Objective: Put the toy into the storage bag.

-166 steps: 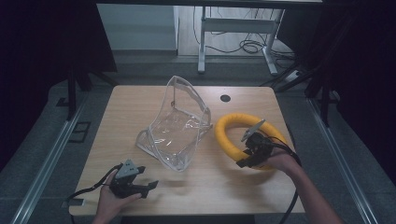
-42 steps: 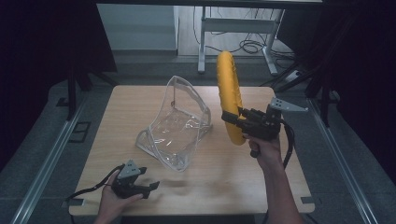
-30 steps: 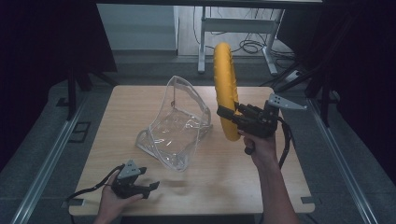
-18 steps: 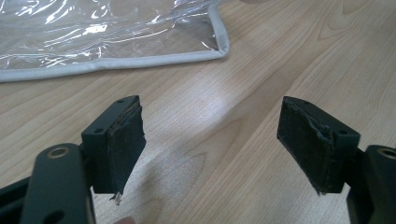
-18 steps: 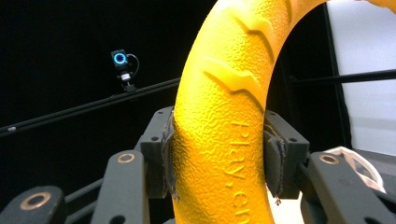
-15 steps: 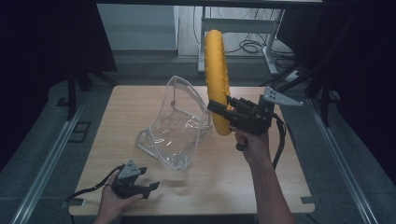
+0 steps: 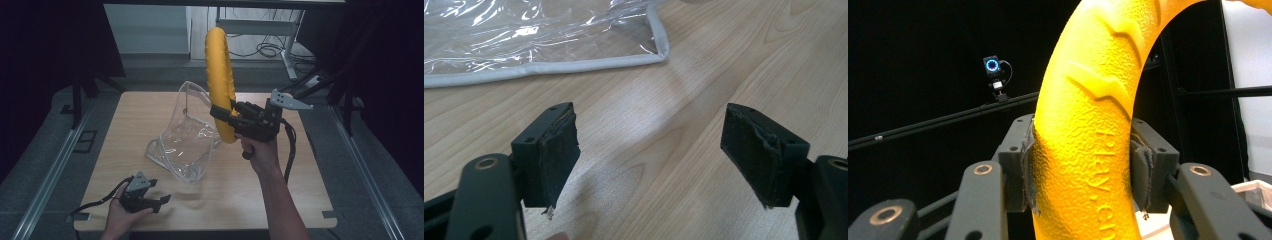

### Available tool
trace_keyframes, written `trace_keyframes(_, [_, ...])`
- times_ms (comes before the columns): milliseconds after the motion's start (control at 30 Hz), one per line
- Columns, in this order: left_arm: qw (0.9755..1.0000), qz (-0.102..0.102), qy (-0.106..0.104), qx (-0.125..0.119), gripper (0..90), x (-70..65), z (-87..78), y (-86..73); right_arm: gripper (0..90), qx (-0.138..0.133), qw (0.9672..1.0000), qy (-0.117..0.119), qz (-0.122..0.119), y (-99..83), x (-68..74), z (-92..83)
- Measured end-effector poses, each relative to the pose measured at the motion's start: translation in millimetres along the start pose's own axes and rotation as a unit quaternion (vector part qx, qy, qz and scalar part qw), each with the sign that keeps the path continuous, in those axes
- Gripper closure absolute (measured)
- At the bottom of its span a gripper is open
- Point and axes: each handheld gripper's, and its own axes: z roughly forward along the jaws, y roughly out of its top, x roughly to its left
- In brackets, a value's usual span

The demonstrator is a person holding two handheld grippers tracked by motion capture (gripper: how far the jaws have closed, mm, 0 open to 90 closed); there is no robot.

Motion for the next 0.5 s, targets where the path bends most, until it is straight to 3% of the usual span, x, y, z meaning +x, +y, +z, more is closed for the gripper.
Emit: trace_keyframes(500, [1.0000,0.002,0.001,-0.001,22.8,0.6,-1.7,0.3,51.2,-0.002,0.9997,0.025,-0.006,0.6,12.7,22.5])
